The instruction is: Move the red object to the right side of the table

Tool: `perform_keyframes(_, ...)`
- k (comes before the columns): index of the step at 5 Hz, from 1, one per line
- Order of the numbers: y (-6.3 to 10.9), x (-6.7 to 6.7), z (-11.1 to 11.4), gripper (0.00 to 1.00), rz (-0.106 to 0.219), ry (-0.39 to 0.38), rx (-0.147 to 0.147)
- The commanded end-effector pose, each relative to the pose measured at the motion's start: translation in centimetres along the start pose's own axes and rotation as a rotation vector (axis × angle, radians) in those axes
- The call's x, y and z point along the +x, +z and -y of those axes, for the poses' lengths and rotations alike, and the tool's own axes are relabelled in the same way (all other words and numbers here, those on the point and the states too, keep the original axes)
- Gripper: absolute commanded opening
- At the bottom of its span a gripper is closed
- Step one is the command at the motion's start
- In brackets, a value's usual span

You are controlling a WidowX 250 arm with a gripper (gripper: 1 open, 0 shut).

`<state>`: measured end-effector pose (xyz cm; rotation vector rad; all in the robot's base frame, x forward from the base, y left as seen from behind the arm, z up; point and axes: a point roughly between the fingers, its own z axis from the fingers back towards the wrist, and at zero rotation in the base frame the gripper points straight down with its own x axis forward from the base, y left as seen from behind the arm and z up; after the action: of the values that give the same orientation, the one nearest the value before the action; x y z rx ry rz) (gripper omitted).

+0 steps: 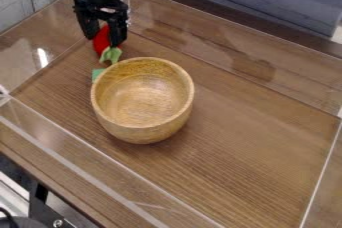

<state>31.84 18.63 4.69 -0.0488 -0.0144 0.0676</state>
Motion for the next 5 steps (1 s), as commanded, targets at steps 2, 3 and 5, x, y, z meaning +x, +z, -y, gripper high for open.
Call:
perform_keyframes(2, 3.7, 2.1, 2.3, 1.00, 0.103, 0.028, 0.035)
perform_keyframes(3, 3.6, 2.9, 1.5, 1.00, 0.117, 0.024, 0.038)
perform_keyframes(5, 2.2, 3.4, 1.2, 1.00, 0.110, 0.026, 0.048)
